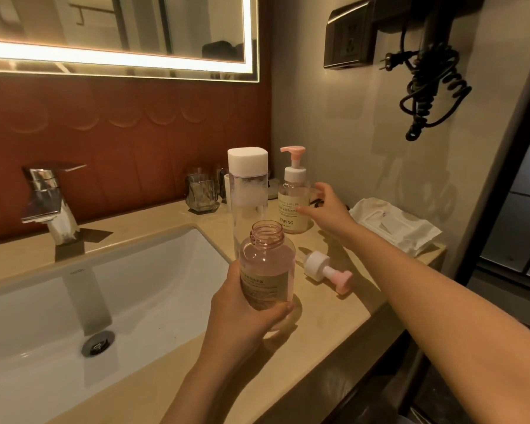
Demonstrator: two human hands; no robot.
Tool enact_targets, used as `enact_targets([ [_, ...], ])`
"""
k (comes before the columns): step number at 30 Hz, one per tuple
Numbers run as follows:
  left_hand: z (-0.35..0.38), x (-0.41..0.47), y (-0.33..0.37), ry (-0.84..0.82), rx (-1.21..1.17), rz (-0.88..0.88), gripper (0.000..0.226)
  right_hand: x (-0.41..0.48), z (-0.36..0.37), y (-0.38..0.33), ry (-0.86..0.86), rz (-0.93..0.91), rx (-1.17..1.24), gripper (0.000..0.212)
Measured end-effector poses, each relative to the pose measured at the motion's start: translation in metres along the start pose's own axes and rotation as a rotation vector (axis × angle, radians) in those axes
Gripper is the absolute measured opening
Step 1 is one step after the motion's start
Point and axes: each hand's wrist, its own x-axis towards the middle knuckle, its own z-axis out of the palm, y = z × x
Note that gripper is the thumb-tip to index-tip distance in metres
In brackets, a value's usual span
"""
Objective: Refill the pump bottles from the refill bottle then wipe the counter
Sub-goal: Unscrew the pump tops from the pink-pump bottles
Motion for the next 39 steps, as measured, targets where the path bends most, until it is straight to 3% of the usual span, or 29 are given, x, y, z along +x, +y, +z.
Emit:
enact_targets([
  [4,0.004,-0.004,-0.003,0.041,-0.03,-0.009,0.079,0.034,0.017,0.001,0.007,0.093,0.05,0.097],
  [7,0.007,-0.002,-0.002,0.058,-0.04,-0.023,0.083,0.051,0.034,-0.001,0.038,0.096,0.025,0.104],
  [14,0.011,-0.002,-0.003,0.047,-0.013,-0.047,0.087,0.071,0.057,0.002,0.159,0.145,-0.082,0.099],
  [21,0.011,-0.001,-0.01,0.055,0.037,-0.007,0.087,0.066,0.046,-0.007,0.3,-0.005,-0.012,0.079],
  [25,0.01,0.0,-0.01,0.083,0.191,-0.006,0.091,0.054,0.015,-0.046,0.356,-0.151,0.065,0.079],
  [32,0.011,0.009,-0.001,0.091,0.577,-0.094,0.089,-0.014,-0.044,-0.087,0.26,-0.297,0.056,0.077],
  [36,0.004,0.012,0.009,-0.004,0.899,-0.157,0.113,-0.062,-0.059,-0.09,0.2,-0.327,0.072,0.074],
  [39,-0.007,0.008,0.007,-0.039,0.9,-0.244,0.117,-0.09,-0.065,-0.088,0.151,-0.331,0.091,0.074],
])
